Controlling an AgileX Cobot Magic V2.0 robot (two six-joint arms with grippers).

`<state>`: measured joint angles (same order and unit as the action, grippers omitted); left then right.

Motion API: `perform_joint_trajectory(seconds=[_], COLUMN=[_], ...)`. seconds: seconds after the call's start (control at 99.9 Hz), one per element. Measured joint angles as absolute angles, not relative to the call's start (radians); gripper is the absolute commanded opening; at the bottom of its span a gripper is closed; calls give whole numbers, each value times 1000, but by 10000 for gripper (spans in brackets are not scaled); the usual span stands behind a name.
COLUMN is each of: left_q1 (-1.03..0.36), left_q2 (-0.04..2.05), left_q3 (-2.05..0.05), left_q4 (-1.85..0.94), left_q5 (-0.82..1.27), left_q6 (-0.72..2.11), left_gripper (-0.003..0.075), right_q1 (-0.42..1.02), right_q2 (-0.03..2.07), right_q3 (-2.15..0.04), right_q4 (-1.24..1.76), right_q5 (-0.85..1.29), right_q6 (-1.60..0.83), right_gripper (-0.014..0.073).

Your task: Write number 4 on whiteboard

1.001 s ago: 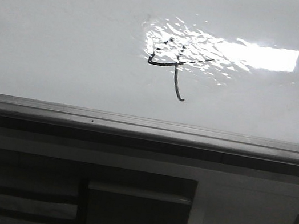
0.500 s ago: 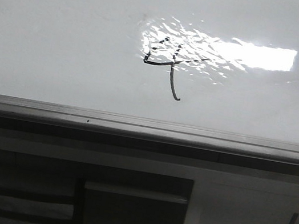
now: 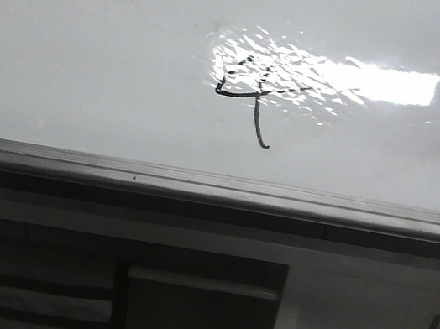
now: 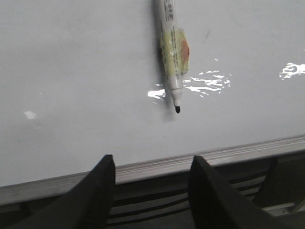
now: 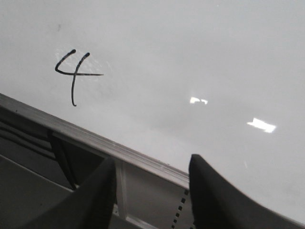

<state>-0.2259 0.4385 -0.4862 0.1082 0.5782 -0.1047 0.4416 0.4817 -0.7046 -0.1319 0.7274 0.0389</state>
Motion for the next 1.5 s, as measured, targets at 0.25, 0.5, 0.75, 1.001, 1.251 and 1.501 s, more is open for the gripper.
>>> perform_joint_trajectory(seconds=[0.25,0.5,0.75,1.001,1.251,1.501], left_q1=[-226,-226,-226,-226,-162,-89], left_q2=[379,379,379,371,184,20], left_q3=[-388,-387,-387,-383,-214,-2], left_q4=[15,10,0,0,34,48], left_q5=[418,371,371,370,251,94], left_q6=[-105,-105,-105,-105,-105,-105], left_gripper=[36,-20,-20,-20,-20,-20], right_q1=[442,442,442,442,442,442], right_q2=[429,429,429,429,429,427], right_q3=[-596,-570,-561,-561,-561,-561], right_q4=[-132,-132,-132,-132,-132,-132], right_q5=[643,639,639,639,639,639], right_q6=[43,45,45,45,45,45], right_gripper=[-18,-72,-72,-72,-72,-72])
